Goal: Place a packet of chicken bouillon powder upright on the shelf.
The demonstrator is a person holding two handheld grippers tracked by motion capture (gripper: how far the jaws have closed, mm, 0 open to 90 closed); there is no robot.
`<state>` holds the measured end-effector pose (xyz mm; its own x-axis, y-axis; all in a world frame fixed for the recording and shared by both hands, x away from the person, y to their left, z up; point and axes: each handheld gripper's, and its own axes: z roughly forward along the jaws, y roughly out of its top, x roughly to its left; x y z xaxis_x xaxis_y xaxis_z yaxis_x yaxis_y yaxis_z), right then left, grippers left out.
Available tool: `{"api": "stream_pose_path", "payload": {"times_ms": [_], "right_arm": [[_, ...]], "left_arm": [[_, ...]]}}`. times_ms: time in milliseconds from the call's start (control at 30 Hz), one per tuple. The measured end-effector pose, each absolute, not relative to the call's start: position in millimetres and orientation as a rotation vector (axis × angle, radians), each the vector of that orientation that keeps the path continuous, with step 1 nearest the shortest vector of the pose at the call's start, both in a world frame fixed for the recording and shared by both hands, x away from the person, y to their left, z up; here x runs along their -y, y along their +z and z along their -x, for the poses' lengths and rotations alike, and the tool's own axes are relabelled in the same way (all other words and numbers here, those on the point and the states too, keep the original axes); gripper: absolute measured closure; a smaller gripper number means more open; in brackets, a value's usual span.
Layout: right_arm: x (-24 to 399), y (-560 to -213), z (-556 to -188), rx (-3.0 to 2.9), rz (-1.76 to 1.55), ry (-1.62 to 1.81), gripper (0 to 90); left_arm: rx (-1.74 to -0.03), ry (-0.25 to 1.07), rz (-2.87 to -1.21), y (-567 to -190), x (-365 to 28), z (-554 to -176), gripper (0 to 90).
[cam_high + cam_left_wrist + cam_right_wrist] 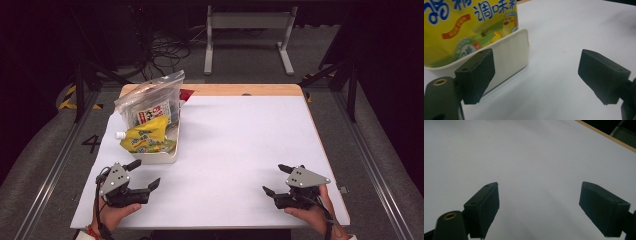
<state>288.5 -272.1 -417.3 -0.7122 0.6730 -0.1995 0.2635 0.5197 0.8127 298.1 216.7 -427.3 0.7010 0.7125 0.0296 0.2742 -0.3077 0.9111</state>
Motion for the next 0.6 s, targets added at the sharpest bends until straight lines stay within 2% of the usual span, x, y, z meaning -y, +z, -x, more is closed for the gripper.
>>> {"api": "stream_pose_path", "payload": {"times_ms": [600], "right_arm": [[297,-418,-275,-2.205,-0.834,1.073,15.5]], "left_arm": [[-0.662,0.463,-1.989,-435,-178,-309,13.4]]}}
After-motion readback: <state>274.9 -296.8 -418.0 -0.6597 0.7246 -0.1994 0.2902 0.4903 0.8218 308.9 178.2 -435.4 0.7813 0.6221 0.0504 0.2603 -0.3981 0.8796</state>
